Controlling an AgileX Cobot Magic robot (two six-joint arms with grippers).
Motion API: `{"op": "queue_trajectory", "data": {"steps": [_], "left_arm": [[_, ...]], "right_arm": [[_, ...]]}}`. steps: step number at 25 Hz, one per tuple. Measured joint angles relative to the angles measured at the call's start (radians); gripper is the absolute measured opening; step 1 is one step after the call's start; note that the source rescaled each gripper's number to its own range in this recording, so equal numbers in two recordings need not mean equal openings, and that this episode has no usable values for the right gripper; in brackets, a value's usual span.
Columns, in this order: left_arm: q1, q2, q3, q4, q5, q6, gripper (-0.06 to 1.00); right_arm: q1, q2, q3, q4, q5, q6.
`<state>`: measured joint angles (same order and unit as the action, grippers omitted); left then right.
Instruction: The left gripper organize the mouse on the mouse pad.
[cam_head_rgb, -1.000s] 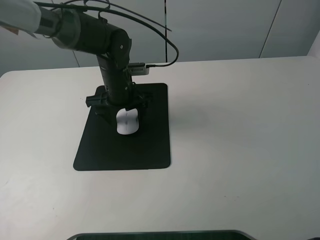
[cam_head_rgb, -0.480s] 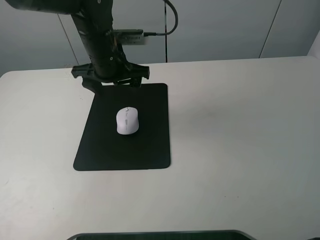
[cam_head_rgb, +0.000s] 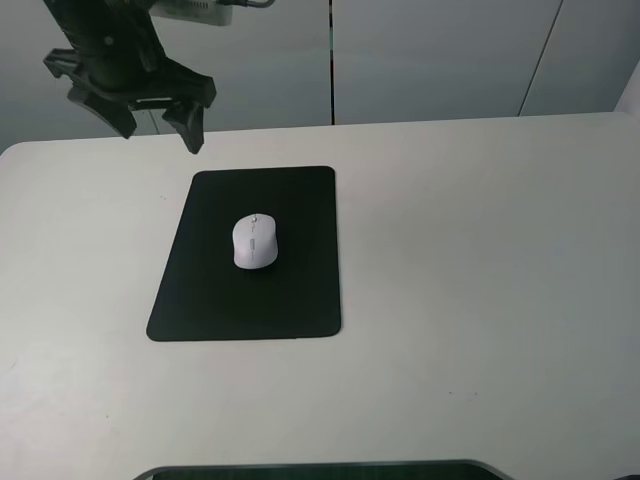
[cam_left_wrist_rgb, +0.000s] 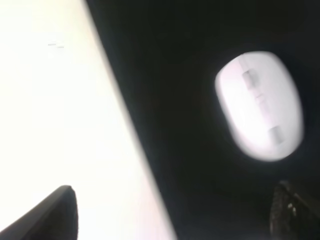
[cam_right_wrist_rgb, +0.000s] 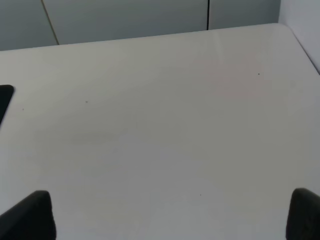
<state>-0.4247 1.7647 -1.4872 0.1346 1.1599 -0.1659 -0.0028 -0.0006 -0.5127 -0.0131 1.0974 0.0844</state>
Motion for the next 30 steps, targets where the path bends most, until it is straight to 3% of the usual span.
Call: {"op": "queue_trajectory", "data": {"steps": [5, 7, 12, 18, 30], "left_arm": [[0.085, -0.05, 0.0, 0.002, 0.051, 0.217, 0.95], [0.116, -0.068, 0.0, 0.002, 0.055, 0.252, 0.95], [0.173, -0.127, 0.021, 0.002, 0.055, 0.267, 0.95], [0.279, -0.283, 0.175, -0.009, 0.044, 0.27, 0.95], [0.619, -0.784, 0.591, -0.059, -0.033, 0.249, 0.95]], "right_arm": [[0.0, 0.0, 0.0, 0.0, 0.0, 0.0], [0.0, 0.0, 0.0, 0.0, 0.0, 0.0], [0.0, 0.0, 0.0, 0.0, 0.0, 0.0], [0.0, 0.0, 0.0, 0.0, 0.0, 0.0], [0.0, 0.0, 0.0, 0.0, 0.0, 0.0]]}}
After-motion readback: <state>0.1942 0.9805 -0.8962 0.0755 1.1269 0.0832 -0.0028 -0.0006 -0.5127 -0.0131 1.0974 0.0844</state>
